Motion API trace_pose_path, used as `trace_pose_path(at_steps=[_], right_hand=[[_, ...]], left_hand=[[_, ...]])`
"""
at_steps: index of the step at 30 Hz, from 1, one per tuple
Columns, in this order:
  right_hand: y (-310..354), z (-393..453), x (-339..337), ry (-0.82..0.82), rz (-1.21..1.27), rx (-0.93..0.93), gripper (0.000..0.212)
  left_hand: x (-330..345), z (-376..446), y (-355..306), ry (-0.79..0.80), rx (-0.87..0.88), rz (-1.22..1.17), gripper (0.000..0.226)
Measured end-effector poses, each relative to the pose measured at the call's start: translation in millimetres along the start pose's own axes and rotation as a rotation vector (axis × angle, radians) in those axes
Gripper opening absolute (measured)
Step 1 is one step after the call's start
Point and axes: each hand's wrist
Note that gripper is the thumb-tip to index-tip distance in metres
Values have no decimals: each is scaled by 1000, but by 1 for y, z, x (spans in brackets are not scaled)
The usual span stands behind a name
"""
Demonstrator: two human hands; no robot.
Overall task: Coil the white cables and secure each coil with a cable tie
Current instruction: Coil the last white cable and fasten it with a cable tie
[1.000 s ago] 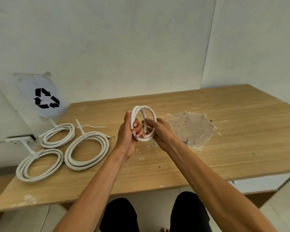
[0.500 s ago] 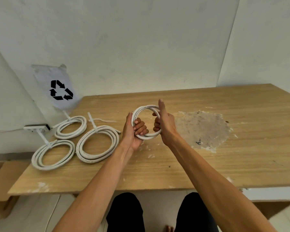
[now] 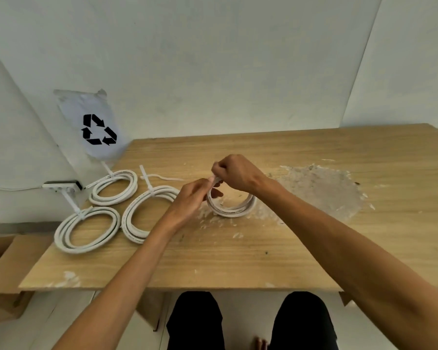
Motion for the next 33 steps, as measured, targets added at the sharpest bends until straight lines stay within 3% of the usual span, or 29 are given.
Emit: trace_pose_path(at_steps=[3, 6, 9, 15, 17, 19, 21, 25, 28, 33], right_hand=[[14, 10, 3, 62, -196, -132, 28], [17, 5, 11, 17, -217, -223, 23], [12, -7, 19, -148, -162, -244, 27], [11, -27, 30, -332, -203, -127, 59], [8, -27, 30, -379, -184, -109, 55], [6, -26, 29, -403, -96, -149, 36], [4, -25, 25, -375, -42, -166, 27], [0, -23, 11, -190, 48, -118, 35], [-3, -24, 5, -85, 221, -39, 37], [-4, -29, 12, -137, 469, 101, 38]], left_hand=[[0, 4, 4, -1, -100, -201, 66], [14, 6, 12, -46, -254, -715, 49], [26, 6, 12, -128, -301, -839, 34], [37, 0, 4, -337, -323, -860, 20], [37, -2, 4, -331, -306, -877, 19], [34, -4, 3, -289, -283, -821, 23], [26, -5, -1, -231, -231, -574, 36], [9, 0, -16, -112, -93, -114, 57], [11, 4, -17, -55, -62, -87, 50], [18, 4, -12, -136, -63, -208, 40]])
Point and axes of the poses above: each hand's wrist, its own z-axis towards the middle knuckle, its own x-axis out of the palm, y = z × x, and after that the axes turned 5 degrees about -x, right-handed
